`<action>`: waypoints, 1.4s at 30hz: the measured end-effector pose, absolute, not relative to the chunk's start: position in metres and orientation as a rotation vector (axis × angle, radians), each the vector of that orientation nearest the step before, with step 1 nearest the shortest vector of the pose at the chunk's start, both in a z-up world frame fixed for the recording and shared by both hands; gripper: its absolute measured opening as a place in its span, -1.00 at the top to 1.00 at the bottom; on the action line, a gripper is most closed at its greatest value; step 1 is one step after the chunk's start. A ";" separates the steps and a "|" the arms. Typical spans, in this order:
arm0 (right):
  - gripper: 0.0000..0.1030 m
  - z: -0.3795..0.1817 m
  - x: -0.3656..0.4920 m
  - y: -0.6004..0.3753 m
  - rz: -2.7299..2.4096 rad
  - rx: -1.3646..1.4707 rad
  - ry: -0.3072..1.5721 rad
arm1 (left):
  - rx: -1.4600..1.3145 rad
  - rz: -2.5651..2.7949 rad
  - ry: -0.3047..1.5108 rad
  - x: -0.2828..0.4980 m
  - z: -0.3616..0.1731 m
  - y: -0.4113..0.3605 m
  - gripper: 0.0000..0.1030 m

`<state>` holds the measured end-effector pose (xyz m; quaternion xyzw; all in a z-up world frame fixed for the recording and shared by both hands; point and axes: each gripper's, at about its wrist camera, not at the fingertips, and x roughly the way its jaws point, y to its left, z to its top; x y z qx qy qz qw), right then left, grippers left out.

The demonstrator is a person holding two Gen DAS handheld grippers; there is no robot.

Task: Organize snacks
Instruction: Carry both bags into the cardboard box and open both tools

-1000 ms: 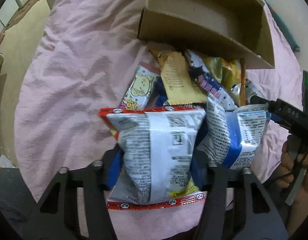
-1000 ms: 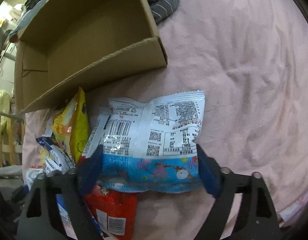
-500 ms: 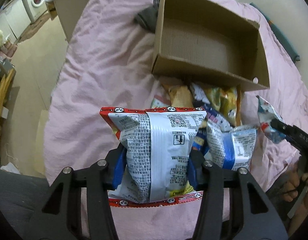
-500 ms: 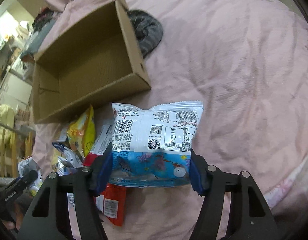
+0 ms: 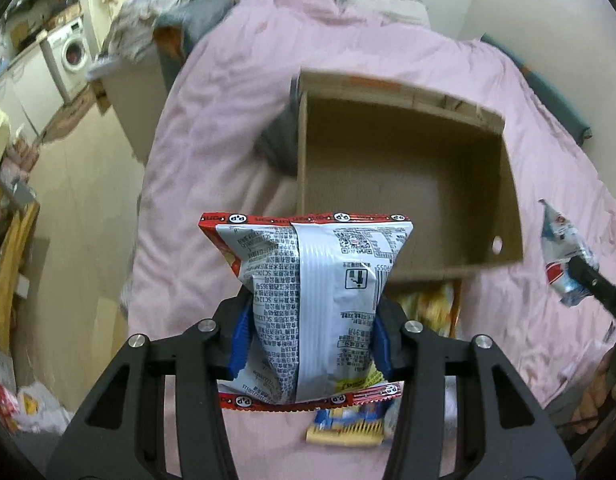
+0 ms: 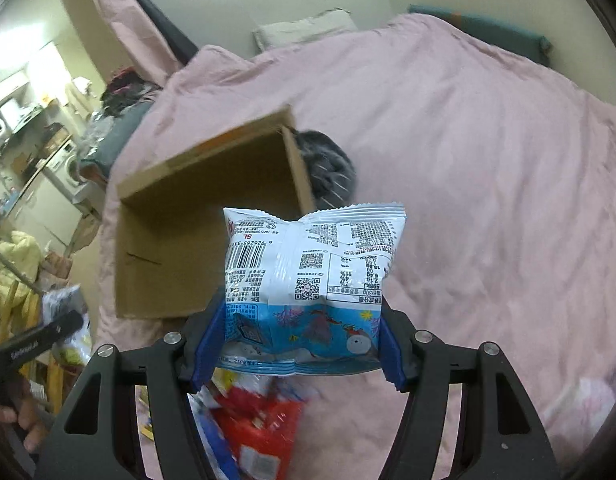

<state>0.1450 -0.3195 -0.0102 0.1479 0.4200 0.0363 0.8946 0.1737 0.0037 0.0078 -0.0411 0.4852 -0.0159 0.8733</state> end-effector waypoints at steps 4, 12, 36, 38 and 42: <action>-0.30 -0.003 0.172 -0.298 0.127 0.261 0.850 | -0.067 -0.039 0.980 0.201 0.017 -0.006 0.14; -0.30 -0.010 0.225 -0.269 0.211 0.209 0.825 | -0.041 -0.036 0.931 0.246 0.004 -0.026 0.14; -0.31 -0.058 0.270 -0.260 0.234 0.228 0.900 | -0.040 -0.075 0.900 0.271 -0.033 -0.039 0.13; -0.32 -0.057 0.270 -0.259 0.235 0.225 0.900 | -0.033 -0.078 0.890 0.270 -0.032 -0.040 0.13; -0.35 -0.055 0.269 -0.260 0.244 0.232 0.887 | -0.027 -0.082 0.879 0.268 -0.030 -0.041 0.11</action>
